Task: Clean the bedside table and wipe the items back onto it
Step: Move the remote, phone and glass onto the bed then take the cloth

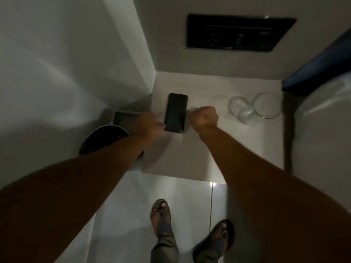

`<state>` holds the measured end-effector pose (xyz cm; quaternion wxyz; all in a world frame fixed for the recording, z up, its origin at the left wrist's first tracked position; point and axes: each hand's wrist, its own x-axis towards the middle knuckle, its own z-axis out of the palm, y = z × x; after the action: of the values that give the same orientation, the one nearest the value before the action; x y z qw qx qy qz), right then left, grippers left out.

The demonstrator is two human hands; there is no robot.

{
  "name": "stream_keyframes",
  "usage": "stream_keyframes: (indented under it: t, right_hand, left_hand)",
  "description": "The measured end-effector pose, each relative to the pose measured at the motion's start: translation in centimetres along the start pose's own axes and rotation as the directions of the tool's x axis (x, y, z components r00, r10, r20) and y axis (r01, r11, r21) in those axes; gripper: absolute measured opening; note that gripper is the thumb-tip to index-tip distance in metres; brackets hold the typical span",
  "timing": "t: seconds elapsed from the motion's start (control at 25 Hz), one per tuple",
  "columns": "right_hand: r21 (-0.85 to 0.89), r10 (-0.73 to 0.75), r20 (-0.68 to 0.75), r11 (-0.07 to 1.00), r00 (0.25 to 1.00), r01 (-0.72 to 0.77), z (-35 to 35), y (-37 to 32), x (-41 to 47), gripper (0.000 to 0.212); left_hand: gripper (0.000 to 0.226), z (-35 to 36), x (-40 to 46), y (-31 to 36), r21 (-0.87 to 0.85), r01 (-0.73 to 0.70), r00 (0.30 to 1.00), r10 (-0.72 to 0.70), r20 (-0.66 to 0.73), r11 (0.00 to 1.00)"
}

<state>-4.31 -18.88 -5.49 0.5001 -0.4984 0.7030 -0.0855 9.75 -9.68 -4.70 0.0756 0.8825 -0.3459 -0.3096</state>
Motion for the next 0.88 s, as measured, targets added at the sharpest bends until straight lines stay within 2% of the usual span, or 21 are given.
stream_keyframes:
  t: [0.12,0.28,0.44,0.52,0.64,0.8,0.88]
  right_hand:
    - [-0.103,0.036,-0.009,0.994,0.999,-0.036,3.0,-0.5,2.3,0.034]
    - [-0.098,0.099,-0.017,0.99,0.995,-0.1,4.3,0.3,2.7,0.031]
    - [-0.038,0.096,0.023,0.995,0.995,-0.095,2.0,0.9,1.4,0.02]
    - [0.07,0.1,0.031,0.992,0.995,-0.102,-0.7,2.4,-0.5,0.019]
    - [0.275,0.09,-0.012,0.958,0.996,-0.083,-7.4,5.7,-5.2,0.015]
    - [0.363,0.139,-0.109,0.927,0.984,-0.091,-18.6,11.0,-11.7,0.022]
    - [0.38,0.16,-0.192,0.922,0.968,-0.076,-25.5,14.6,-15.2,0.017]
  left_hand:
    - [0.045,1.2,2.1,0.3,-0.227,0.051,0.999,-0.047,0.02,0.973]
    - [0.041,1.7,2.7,1.2,-0.405,0.095,0.993,-0.061,0.097,0.909]
    - [0.04,1.3,0.7,1.6,-0.621,0.226,0.971,-0.119,0.21,0.75]
    - [0.039,1.4,-1.9,2.5,-0.679,0.253,0.963,-0.111,0.246,0.69]
    - [0.033,2.6,-7.5,5.5,-0.704,0.242,0.961,-0.063,0.271,0.667]
    - [0.027,5.6,-16.9,12.2,-0.679,0.185,0.93,0.096,0.353,0.71]
    - [0.024,8.0,-22.0,16.7,-0.675,0.129,0.903,0.195,0.382,0.726]
